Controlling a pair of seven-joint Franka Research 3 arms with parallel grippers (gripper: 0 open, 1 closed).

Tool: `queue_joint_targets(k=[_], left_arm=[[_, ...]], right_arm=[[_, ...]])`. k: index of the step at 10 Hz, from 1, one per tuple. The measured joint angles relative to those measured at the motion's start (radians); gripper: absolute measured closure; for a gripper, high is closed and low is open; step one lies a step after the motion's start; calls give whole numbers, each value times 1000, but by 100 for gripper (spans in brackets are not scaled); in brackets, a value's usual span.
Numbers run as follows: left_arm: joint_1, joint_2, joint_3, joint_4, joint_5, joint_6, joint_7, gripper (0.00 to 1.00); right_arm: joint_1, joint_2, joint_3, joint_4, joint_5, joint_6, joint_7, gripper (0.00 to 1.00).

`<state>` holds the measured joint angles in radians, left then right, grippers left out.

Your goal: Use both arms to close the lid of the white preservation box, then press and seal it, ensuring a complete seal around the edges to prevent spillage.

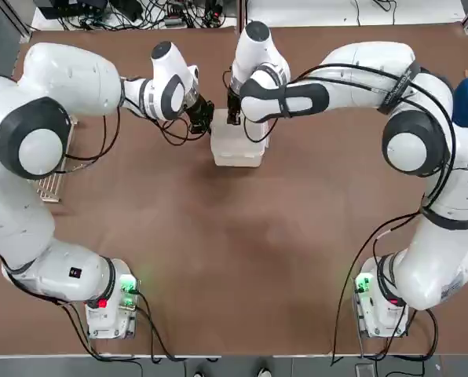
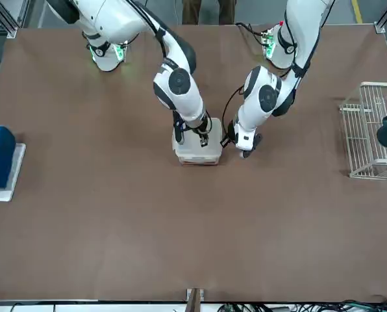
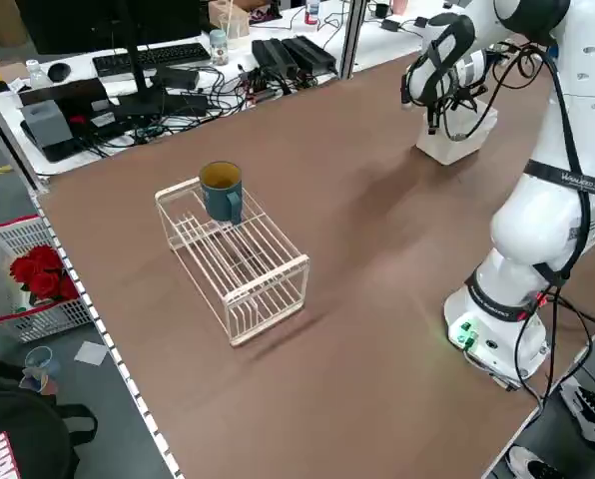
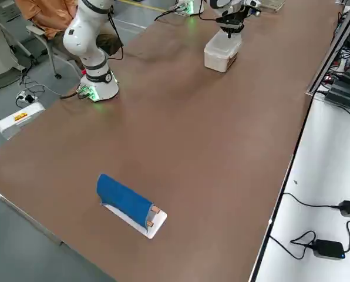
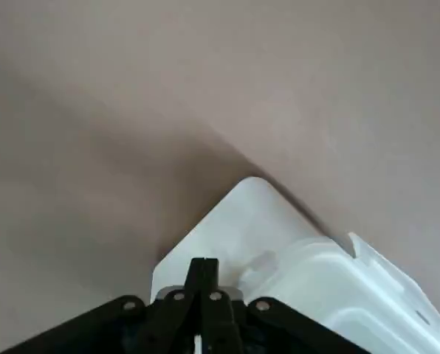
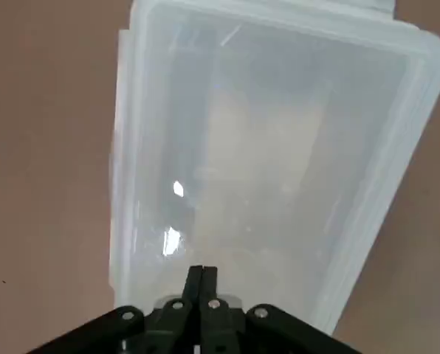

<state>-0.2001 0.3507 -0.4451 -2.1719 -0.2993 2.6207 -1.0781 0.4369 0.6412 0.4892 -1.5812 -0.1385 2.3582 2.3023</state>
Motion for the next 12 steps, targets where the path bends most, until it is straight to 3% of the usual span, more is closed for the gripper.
queue_joint_targets(k=[3,8,12], left_arm=[[1,-1,0,6,0,-24,16,99],[22,-53,-11,31,79,-213,75,99],[49,-96,-11,72,83,-314,61,99]], right_arm=[[0,0,0,0,0,0,4,99],[-14,0,-11,16,0,-18,5,99],[-53,-55,-9,72,0,-184,-63,99]])
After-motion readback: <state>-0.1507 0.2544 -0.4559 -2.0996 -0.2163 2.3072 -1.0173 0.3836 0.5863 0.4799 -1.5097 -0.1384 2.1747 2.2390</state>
